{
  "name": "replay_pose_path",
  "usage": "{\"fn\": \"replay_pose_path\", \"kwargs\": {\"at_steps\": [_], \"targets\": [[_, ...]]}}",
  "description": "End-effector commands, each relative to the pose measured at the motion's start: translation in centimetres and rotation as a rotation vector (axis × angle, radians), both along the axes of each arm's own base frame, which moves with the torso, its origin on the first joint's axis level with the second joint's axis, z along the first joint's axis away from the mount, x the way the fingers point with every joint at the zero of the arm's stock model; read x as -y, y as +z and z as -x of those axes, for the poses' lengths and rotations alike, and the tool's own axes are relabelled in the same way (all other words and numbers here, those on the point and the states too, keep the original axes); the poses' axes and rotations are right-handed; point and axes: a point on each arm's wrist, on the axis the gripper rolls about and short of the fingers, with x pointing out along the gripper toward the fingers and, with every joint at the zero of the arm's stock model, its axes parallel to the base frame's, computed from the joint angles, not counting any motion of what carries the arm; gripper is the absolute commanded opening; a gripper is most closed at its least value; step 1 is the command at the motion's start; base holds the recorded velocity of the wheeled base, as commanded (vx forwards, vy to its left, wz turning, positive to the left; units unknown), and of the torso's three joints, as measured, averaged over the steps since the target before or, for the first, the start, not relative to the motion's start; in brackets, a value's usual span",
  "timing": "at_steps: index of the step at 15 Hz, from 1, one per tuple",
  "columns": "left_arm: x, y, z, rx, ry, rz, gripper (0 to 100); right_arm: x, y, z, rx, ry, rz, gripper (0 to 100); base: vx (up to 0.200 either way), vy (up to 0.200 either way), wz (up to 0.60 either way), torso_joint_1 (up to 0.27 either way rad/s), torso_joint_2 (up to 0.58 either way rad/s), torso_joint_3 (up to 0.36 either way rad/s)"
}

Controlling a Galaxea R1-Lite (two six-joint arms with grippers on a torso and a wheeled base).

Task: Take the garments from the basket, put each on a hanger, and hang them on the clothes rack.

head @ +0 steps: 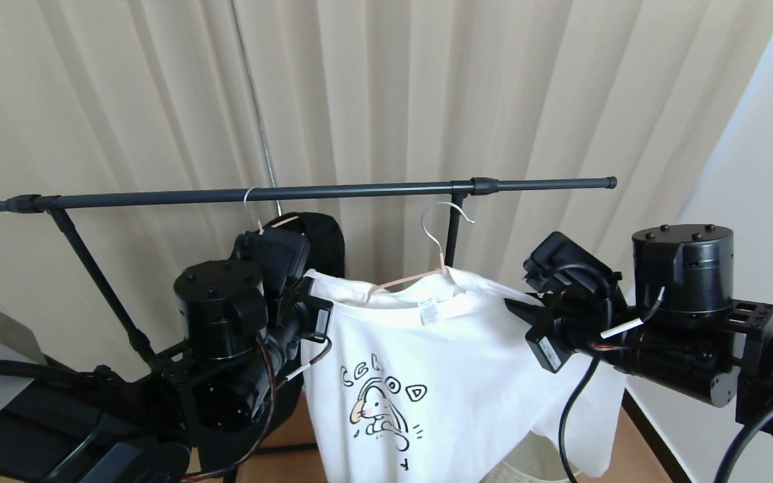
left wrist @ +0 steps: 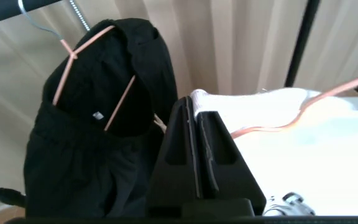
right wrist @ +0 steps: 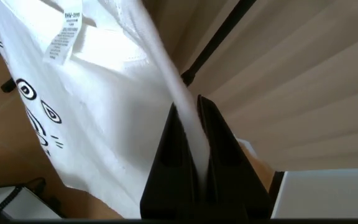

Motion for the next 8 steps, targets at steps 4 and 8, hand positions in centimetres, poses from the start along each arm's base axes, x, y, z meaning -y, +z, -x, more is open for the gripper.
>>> {"fn": "replay_pose_path", "kwargs": {"at_steps": [4, 8], "targets": [[1.7, -0.2, 1.2, -0.005, -0.067, -0.008, 0, -0.6, 0.5, 0.5, 0.030, 0.027, -0.021, 0, 0.000, 0.000, 0.00, 0.000, 0.00, 0.000], [3.0, 0.5, 1.7, 0.000, -0.106, 0.005, 0, -1.7, -0.9, -0.3, 0.035, 0.030, -0.060, 0, 0.000, 0.000, 0.00, 0.000, 0.00, 0.000]]}}
